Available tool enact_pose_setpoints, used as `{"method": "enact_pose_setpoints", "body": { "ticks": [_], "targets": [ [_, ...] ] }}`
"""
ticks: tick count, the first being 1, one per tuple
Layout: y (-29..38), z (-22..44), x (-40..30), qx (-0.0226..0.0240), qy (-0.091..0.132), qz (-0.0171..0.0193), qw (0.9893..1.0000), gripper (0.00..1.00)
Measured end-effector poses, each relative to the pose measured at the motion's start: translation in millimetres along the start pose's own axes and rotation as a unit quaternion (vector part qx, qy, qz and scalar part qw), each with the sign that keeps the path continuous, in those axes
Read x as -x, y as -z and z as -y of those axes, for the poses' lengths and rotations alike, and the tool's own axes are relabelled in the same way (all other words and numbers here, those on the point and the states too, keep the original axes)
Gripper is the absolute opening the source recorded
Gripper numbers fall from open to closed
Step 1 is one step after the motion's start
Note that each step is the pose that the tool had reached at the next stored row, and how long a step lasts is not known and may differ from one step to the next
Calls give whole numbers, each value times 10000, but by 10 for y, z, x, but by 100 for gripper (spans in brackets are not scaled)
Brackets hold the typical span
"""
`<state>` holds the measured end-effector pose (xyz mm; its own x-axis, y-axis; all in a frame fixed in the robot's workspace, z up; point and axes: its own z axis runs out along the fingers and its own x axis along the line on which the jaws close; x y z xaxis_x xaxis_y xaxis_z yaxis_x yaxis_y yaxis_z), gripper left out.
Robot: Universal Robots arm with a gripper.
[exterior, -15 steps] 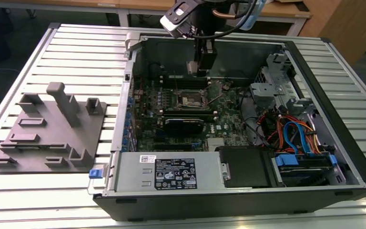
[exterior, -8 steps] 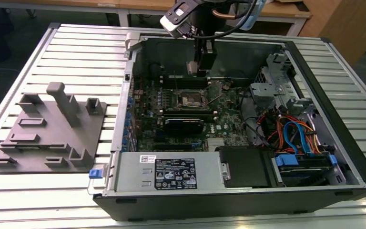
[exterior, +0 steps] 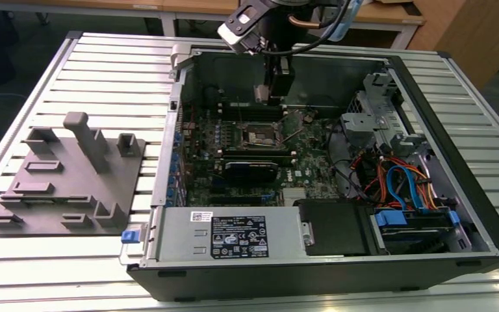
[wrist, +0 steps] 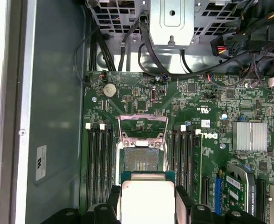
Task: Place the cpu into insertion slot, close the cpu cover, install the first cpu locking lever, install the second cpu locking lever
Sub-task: 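Place the cpu into insertion slot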
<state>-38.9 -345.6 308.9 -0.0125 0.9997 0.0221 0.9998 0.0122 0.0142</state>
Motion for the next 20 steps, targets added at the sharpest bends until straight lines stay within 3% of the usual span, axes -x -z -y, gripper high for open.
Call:
{"method": "enact_pose_setpoints", "body": {
  "ticks": [12, 18, 20],
  "targets": [
    [-217, 8, 4, 2, 1, -1, 10000, 54],
    [-226, 9, 5, 2, 0, -8, 10000, 54],
    [-226, 9, 5, 2, 0, -38, 10000, 54]
  ]
}}
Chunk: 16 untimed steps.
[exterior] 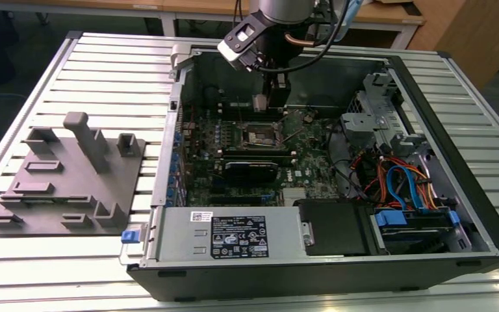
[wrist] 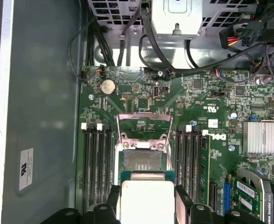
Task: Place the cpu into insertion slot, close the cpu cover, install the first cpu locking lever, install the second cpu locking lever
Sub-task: 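Place the cpu into insertion slot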
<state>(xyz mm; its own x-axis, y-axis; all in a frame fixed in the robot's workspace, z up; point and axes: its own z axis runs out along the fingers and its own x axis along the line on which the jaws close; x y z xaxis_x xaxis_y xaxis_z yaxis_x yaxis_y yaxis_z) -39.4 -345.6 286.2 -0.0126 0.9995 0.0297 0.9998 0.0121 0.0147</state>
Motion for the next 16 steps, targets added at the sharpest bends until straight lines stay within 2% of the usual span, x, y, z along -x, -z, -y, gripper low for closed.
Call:
{"method": "enact_pose_setpoints", "body": {
  "ticks": [4, 6, 10, 12, 16],
  "targets": [
    [0, 0, 0, 0, 0, -8, 10000, 54],
    [0, 0, 0, 1, -1, -56, 10000, 54],
    [0, 0, 0, 0, -1, -63, 10000, 54],
    [0, 0, 0, 3, -3, -199, 9998, 54],
    [0, 0, 0, 2, -3, -207, 9998, 54]
  ]
}}
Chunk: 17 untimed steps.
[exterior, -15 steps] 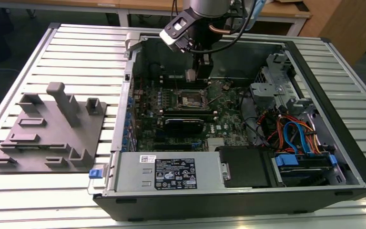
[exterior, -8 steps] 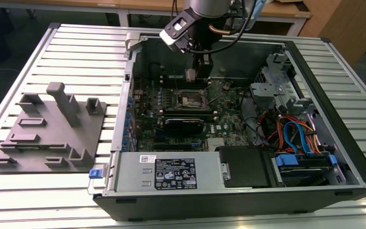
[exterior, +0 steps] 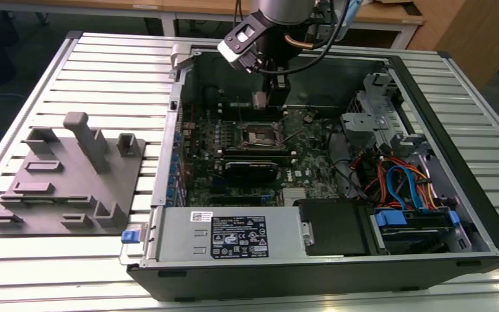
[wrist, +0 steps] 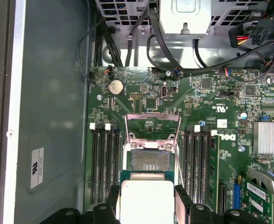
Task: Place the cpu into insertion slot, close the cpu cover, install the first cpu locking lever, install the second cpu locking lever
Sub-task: 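Place the cpu into insertion slot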
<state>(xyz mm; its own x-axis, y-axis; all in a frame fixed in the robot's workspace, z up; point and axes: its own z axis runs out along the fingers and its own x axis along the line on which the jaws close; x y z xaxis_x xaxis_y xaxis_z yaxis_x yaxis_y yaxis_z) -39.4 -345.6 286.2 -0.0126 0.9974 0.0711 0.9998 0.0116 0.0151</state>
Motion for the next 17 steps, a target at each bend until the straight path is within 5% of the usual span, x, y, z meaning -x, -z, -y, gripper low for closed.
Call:
{"method": "enact_pose_setpoints", "body": {
  "ticks": [8, 17],
  "targets": [
    [-47, 1, 4, 0, -4, -1, 10000, 54],
    [-197, 3, 14, 11, 30, -2, 10000, 54]
  ]
}}
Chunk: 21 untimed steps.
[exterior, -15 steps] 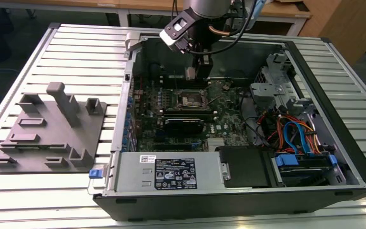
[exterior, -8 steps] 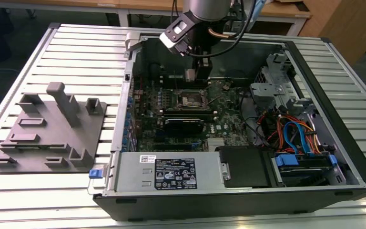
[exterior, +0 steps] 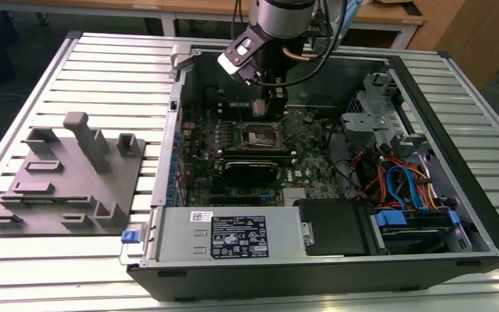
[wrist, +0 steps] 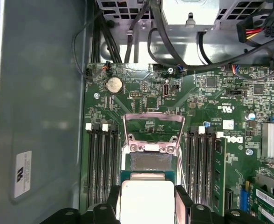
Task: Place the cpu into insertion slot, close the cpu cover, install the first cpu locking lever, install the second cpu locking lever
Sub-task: 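Place the cpu into insertion slot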
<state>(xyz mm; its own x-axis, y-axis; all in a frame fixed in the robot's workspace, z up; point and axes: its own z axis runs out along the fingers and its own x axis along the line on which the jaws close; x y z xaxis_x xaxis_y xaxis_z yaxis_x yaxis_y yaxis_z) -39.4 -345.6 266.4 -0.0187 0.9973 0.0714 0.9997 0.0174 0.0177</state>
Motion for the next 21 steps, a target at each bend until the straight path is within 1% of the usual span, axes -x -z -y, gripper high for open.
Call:
{"method": "enact_pose_setpoints", "body": {
  "ticks": [3, 5, 9, 18, 21],
  "targets": [
    [-51, 1, 4, 6, 1, 0, 10000, 54],
    [-67, 1, 5, 6, 1, 0, 10000, 54],
    [-80, 1, 6, 6, 2, 1, 10000, 54],
    [-82, 1, 6, 6, 2, 1, 10000, 54],
    [-107, 2, 8, 6, 0, 0, 10000, 54]
  ]
}}
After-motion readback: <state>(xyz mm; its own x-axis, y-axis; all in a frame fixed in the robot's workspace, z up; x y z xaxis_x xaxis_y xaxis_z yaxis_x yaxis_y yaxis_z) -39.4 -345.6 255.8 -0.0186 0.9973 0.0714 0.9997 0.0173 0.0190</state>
